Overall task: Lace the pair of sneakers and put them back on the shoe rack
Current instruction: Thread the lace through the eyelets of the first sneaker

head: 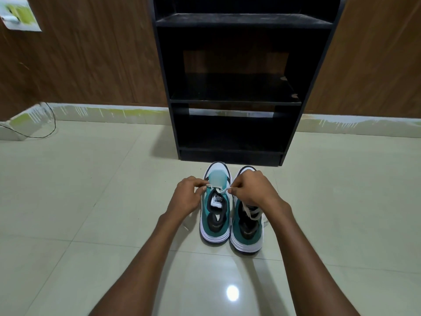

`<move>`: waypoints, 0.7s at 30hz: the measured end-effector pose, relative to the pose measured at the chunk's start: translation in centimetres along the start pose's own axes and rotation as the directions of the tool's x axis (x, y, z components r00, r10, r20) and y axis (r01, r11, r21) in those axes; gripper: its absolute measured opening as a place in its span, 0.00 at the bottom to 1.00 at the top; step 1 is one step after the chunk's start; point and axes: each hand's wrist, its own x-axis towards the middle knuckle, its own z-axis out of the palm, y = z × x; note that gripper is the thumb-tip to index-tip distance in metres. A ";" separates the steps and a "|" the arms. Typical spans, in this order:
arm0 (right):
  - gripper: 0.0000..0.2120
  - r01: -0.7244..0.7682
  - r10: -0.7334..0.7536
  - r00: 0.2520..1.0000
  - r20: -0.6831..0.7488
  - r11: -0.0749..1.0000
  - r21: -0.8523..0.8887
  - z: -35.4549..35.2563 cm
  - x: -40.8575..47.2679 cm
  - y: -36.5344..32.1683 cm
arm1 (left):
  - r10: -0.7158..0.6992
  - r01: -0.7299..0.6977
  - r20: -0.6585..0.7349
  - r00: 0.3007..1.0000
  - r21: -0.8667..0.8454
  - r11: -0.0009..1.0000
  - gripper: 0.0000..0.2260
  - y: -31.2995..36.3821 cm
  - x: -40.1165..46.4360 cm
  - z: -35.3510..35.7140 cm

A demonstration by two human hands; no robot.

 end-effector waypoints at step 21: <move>0.16 0.083 -0.086 0.995 -0.046 0.508 0.857 3.2 -2.4 -3.0 | -0.295 0.220 0.208 0.933 -0.976 0.007 0.17 2.6 -0.1 -1.1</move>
